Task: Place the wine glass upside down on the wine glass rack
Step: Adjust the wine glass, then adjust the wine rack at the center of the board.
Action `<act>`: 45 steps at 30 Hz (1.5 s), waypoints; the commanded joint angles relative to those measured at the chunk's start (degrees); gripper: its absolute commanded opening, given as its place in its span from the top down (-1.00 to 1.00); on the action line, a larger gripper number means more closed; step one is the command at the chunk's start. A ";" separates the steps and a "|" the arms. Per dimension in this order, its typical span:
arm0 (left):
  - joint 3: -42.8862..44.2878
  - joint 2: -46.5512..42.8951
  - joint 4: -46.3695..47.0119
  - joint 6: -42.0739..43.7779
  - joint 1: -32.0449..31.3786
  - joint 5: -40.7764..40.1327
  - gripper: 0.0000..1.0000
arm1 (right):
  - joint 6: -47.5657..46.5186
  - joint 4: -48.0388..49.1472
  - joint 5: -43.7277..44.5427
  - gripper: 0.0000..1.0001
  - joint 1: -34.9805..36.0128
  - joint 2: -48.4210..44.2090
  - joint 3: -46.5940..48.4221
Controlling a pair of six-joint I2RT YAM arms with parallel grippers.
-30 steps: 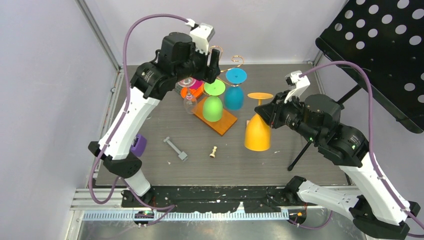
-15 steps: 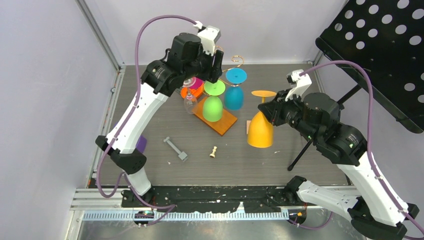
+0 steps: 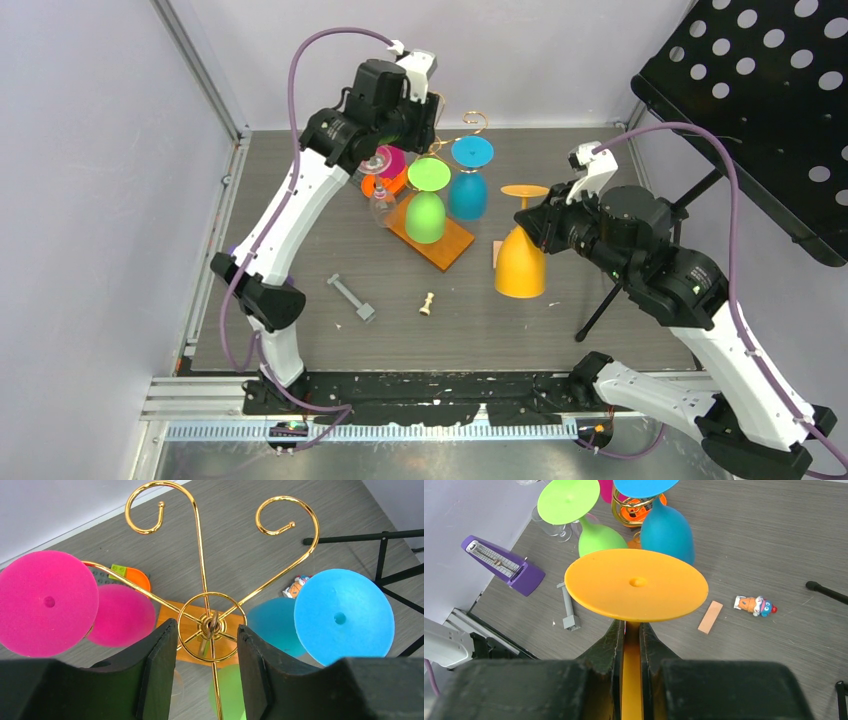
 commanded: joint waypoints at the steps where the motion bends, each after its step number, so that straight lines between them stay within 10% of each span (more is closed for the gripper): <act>1: 2.59 -0.15 3.46 0.09 0.60 1.70 0.04 | -0.42 1.85 0.01 0.89 -0.26 -0.14 -0.24; 13: -6.78 -17.93 14.29 -1.80 0.90 2.32 -0.18 | -0.98 2.70 1.11 0.89 -0.69 0.17 0.32; 31: -109.96 -87.48 69.44 -17.02 -0.22 1.39 -0.37 | -3.34 0.02 5.46 0.89 -0.83 -2.07 5.70; 36: -124.13 -85.27 87.32 -14.93 -1.44 0.70 -0.39 | -2.39 -0.06 5.03 0.89 -0.84 -2.97 3.01; 45: -126.41 -55.05 117.20 -10.82 -2.16 2.28 -0.46 | -1.89 -0.05 4.71 0.89 -0.84 -3.72 -0.28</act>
